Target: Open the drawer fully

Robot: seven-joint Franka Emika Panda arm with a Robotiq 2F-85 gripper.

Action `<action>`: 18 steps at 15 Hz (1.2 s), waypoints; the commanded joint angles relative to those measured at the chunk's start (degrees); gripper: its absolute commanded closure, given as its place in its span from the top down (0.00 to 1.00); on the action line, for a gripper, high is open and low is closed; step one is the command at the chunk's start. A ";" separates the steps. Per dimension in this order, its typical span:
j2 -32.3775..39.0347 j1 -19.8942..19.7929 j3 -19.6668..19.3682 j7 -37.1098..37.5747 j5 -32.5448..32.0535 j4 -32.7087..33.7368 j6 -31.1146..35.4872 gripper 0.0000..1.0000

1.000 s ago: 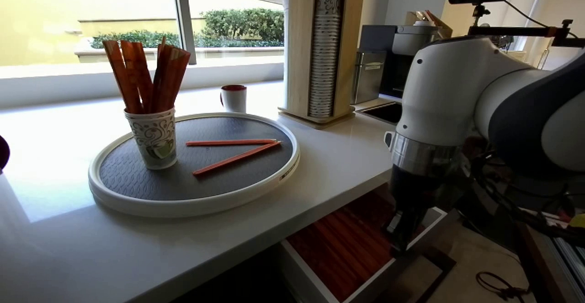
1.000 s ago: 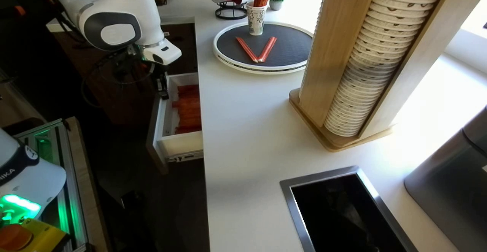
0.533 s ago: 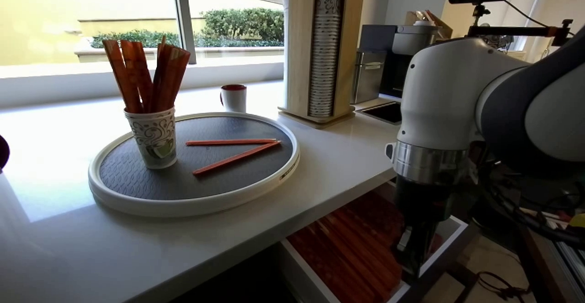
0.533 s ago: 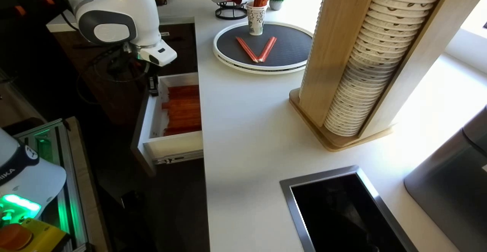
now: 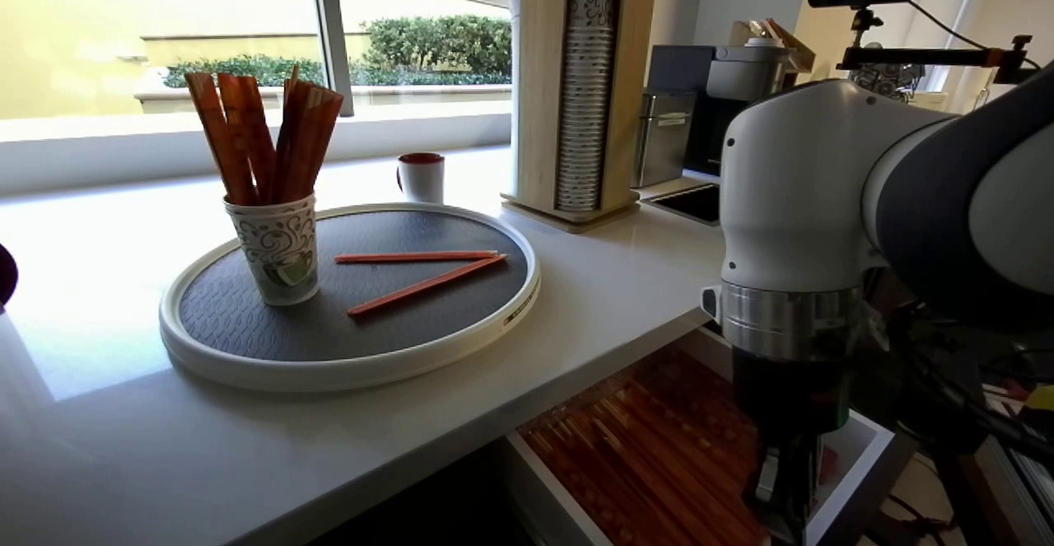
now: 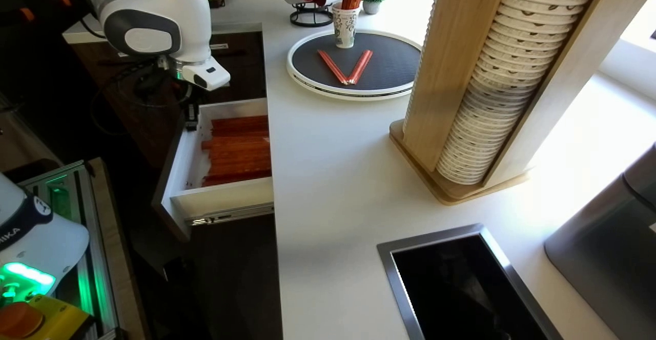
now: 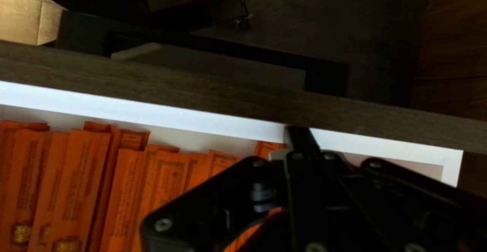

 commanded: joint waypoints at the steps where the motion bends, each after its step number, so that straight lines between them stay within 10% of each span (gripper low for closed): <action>1: -0.41 0.56 -0.48 -0.25 0.97 -0.32 -1.88 0.00; 8: -12.14 -0.92 -2.99 12.52 -22.53 -5.31 0.59 0.00; 10: -14.86 -1.75 -2.41 13.84 -25.48 -6.13 -0.46 0.27; 18: -26.47 -1.74 -1.45 11.42 -25.56 -5.59 -6.17 0.84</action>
